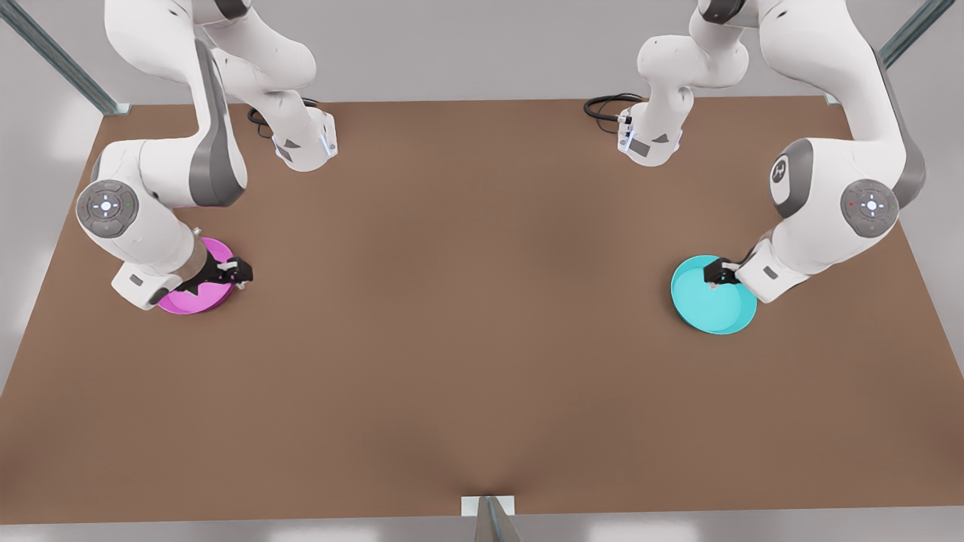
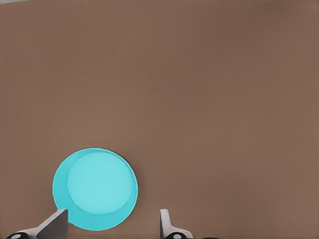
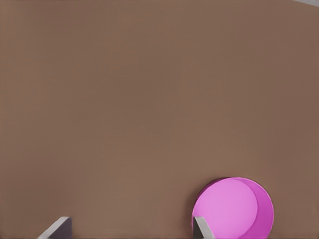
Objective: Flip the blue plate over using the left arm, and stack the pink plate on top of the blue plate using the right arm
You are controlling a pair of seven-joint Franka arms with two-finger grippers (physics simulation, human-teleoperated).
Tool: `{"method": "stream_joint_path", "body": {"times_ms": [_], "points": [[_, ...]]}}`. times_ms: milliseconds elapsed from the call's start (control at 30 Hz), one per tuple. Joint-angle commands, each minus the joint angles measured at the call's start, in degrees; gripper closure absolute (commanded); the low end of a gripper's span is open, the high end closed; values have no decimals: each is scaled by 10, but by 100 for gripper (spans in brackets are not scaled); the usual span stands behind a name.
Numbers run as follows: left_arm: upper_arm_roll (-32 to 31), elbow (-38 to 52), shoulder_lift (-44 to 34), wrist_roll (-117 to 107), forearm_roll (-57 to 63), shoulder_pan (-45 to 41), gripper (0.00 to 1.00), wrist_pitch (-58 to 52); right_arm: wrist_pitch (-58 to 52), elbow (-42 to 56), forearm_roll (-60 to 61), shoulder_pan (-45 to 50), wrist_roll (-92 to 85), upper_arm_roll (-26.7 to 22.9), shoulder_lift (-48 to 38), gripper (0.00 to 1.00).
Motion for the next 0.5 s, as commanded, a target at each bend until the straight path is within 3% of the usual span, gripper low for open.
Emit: {"method": "stream_joint_path", "body": {"times_ms": [0, 167, 267, 400, 467], "points": [[0, 0, 0, 0, 1, 0, 0, 0, 0, 0, 0, 1, 0, 0, 0, 0], [54, 8, 10, 2, -55, -27, 0, 2, -44, 50, 0, 3, 1, 0, 37, 0], [172, -3, 61, 102, -190, -27, 0, 26, -44, 54, 1, -21, -9, -2, 38, 0], [242, -103, 76, 269, -283, -27, 0, 62, -44, 60, -4, -19, -4, 0, 39, 0], [245, -161, 82, 333, -322, -26, 0, 104, -44, 60, -5, -19, -2, 0, 39, 0]]}}
